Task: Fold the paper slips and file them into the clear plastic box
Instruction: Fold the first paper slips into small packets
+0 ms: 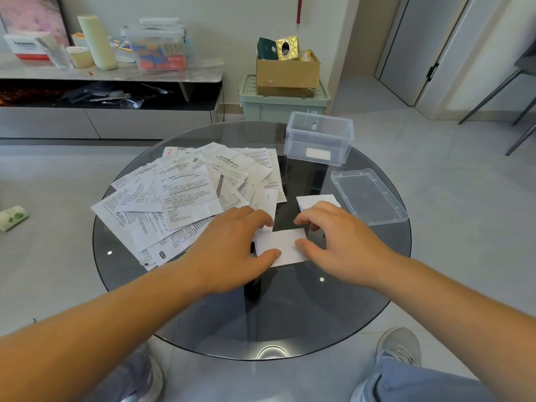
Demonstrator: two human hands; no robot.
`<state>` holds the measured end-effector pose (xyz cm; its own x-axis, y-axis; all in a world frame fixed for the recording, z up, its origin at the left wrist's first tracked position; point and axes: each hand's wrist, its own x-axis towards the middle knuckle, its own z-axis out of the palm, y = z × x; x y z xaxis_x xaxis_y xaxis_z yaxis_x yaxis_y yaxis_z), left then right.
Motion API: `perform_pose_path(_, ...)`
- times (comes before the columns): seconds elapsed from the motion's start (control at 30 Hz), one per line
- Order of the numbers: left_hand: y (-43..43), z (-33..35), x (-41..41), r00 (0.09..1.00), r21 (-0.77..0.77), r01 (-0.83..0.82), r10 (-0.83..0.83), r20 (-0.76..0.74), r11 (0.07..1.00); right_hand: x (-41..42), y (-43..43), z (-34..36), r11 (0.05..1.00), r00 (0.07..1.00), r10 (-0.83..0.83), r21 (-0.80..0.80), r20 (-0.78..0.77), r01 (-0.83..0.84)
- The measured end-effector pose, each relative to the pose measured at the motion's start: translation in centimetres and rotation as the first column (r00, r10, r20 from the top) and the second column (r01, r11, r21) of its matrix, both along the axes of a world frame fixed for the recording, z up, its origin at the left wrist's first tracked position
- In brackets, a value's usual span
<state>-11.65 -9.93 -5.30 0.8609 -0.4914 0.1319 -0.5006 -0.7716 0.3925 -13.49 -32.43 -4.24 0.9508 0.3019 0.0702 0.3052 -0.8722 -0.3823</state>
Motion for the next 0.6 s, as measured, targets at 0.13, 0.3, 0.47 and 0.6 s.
perform_pose_path(0.13,-0.5,0.4,0.7,0.999,0.085,0.022,-0.018,-0.051,0.996,1.3,0.5,1.1,1.0,0.989,0.003,0.027,-0.148,0.001)
perform_pose_path(0.3,-1.0,0.4,1.6,0.997,0.184,0.032,-0.018,-0.076,0.982,2.5,1.3,1.7,0.996,0.953,0.024,-0.073,-0.302,-0.049)
perform_pose_path(0.47,-1.2,0.5,1.8,0.992,0.157,0.046,-0.026,-0.124,0.987,2.7,1.5,1.7,0.997,0.945,0.01,-0.071,-0.328,-0.035)
perform_pose_path(0.6,-1.2,0.8,1.8,0.988,0.062,0.034,-0.024,-0.152,0.997,2.5,1.0,1.4,0.994,0.939,0.0,0.1,-0.343,0.037)
